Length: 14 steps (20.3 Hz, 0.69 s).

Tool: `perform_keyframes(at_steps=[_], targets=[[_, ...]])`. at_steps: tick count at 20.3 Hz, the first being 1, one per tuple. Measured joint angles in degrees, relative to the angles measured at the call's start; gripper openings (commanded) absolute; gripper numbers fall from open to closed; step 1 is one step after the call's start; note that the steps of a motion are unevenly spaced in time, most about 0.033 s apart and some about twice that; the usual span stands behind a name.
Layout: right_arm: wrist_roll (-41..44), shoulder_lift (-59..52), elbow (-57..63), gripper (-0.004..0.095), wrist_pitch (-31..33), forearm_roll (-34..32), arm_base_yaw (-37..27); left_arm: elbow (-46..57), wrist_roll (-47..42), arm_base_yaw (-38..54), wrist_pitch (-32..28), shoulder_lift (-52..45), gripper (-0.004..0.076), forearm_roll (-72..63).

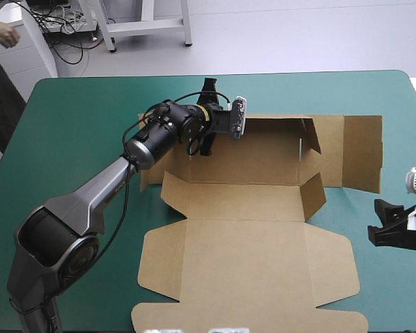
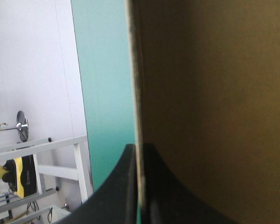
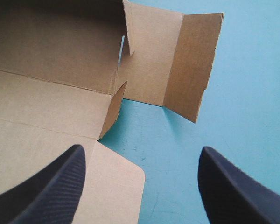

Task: Fold the box

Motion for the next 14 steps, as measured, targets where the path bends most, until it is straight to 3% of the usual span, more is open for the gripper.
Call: perform_keyframes(at_steps=[10,14], targets=[[1.2,1.6,0.1,0.063,0.0,-0.5,0.0,22.1,-29.8,-7.2,-10.7,-14.6,-0.0032,27.4],[1.4,3.8,0.1,0.063,0.0,-0.6,0.0,29.0,-53.4,-11.6,-9.2,-17.7,-0.0032,50.7]])
